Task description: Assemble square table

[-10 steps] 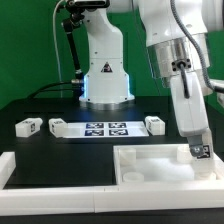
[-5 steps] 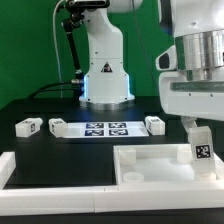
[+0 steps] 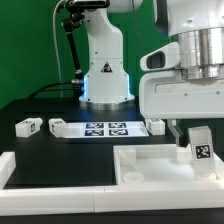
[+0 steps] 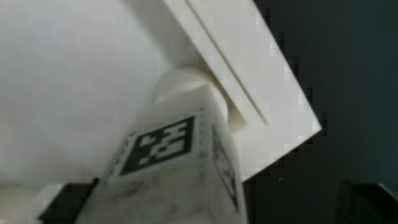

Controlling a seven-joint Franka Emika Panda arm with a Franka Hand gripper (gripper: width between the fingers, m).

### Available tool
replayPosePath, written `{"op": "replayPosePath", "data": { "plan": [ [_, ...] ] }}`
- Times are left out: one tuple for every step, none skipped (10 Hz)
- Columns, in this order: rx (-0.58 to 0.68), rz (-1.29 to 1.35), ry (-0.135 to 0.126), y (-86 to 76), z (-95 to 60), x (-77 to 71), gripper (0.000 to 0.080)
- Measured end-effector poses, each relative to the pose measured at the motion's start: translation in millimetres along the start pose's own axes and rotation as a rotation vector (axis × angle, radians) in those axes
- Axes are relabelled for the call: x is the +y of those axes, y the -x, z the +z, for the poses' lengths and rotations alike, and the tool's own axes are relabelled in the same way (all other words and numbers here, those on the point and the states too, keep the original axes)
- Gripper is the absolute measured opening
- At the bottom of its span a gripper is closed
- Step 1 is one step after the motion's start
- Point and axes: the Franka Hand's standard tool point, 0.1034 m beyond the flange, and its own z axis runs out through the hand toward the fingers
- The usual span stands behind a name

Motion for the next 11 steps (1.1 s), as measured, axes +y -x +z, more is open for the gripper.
{"op": "replayPosePath", "data": {
  "plan": [
    [0.005, -0.053, 0.0, -0.6, 0.5, 1.5, 0.0649],
    [0.007, -0.1, 0.001, -1.3, 0.4, 2.1, 0.0649],
    [0.006, -0.08, 0.001, -1.1, 0.4, 1.8, 0.0649],
    [0.006, -0.069, 0.001, -1.1, 0.5, 1.9, 0.0526],
    [0.006, -0.061, 0.0, -1.2, 0.5, 2.0, 0.0389],
    [0.003, 0.012, 0.004, -0.9, 1.3, 4.6, 0.0293],
    [0.003, 0.089, 0.005, -1.2, 1.5, 5.8, 0.0293],
    [0.001, 0.157, 0.007, -1.2, 2.0, 6.4, 0.0293],
    [-0.007, 0.31, 0.024, -2.2, 2.6, 7.2, 0.0293],
    [-0.044, 0.467, 0.092, -6.9, 4.1, 4.4, 0.0293],
    [-0.048, 0.483, 0.098, -7.7, 3.8, 4.3, 0.0293]
  ]
}}
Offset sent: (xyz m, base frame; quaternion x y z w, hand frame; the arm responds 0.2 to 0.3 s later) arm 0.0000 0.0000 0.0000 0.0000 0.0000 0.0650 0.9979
